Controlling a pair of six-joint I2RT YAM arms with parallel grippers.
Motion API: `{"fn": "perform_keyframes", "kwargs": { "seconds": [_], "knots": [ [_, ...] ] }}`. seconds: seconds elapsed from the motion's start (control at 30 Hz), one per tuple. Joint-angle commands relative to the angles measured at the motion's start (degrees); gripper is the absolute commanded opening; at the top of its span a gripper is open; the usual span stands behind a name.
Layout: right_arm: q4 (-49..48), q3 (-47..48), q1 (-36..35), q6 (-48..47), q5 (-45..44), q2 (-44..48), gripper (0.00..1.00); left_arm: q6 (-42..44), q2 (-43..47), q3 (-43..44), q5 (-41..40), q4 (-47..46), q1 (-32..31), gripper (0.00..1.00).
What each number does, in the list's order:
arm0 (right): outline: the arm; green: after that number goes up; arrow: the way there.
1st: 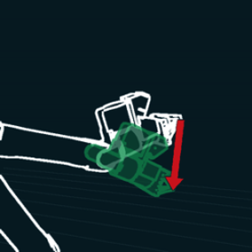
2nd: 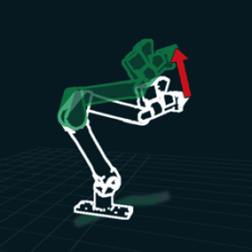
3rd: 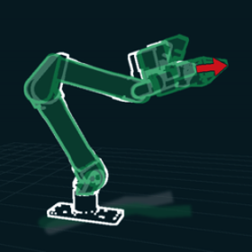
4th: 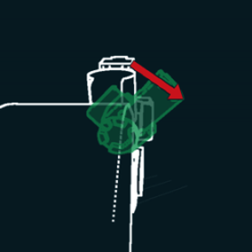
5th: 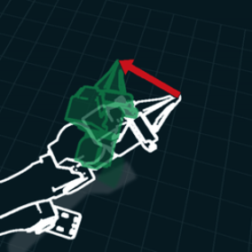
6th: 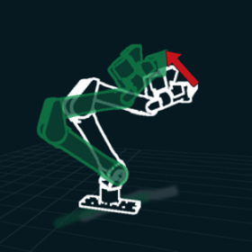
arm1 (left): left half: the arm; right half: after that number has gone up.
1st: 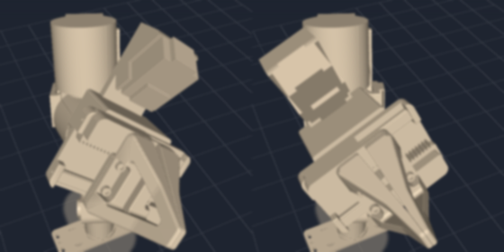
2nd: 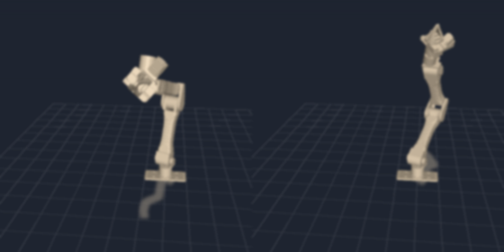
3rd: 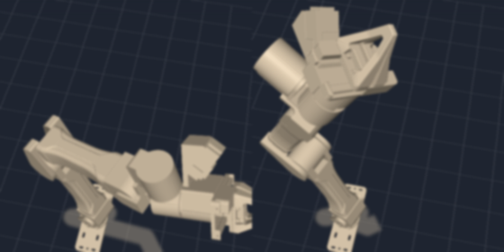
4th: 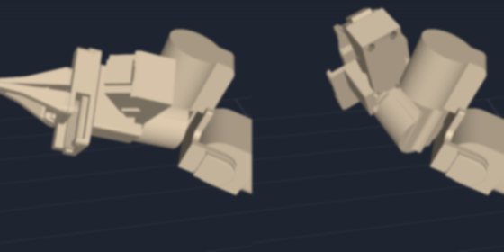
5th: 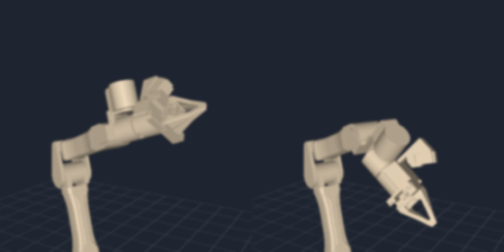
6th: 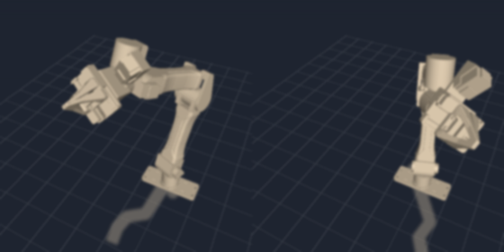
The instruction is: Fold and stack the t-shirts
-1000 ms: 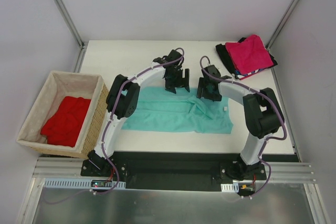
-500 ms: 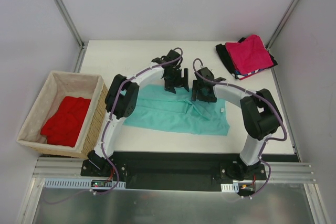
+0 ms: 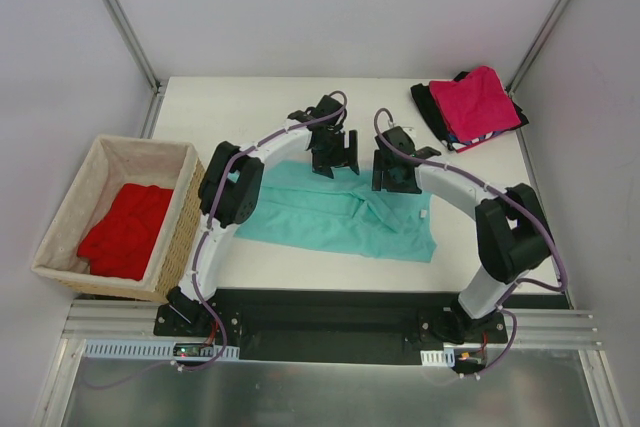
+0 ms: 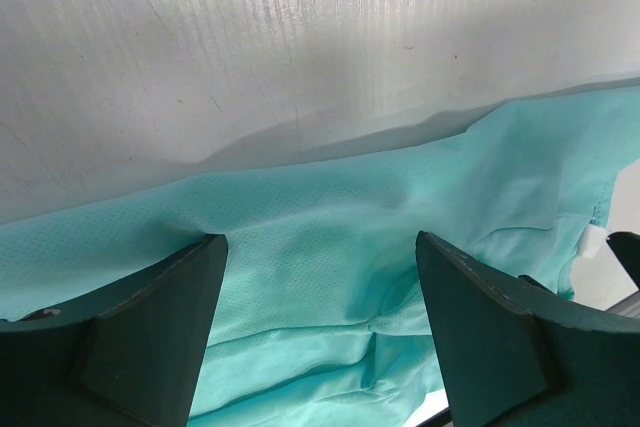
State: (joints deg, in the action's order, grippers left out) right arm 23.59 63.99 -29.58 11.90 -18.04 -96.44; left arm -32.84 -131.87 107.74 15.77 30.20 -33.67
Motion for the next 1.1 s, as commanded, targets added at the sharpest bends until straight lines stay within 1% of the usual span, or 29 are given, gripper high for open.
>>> {"fn": "perform_keyframes", "kwargs": {
  "seconds": [0.0,0.2,0.4,0.57,0.83,1.07],
  "knots": [
    [2.9,3.3,-0.3,-1.4,-1.7,2.1,0.74,0.3,1.7,-2.3,-3.2,2.9,0.4,0.78],
    [3.5,7.7,-0.4,-1.2,-0.3,-2.0,0.74,0.6,2.4,-3.5,-3.7,2.9,0.6,0.78],
    [3.5,11.6,-0.5,-1.4,1.3,-8.0,0.74,0.7,3.6,-4.5,-4.4,2.9,0.8,0.78],
    [2.7,11.8,-0.4,-0.9,2.5,-10.9,0.74,0.7,4.2,-4.9,-4.7,2.9,1.2,0.78],
    [2.9,11.3,-0.7,-0.8,2.8,-10.7,0.74,0.5,3.7,-4.6,-4.2,2.9,1.3,0.78],
    [4.9,11.6,-2.4,-1.1,2.1,-9.0,0.74,0.1,2.9,-4.4,-4.3,2.9,1.3,0.78]
  ]
}}
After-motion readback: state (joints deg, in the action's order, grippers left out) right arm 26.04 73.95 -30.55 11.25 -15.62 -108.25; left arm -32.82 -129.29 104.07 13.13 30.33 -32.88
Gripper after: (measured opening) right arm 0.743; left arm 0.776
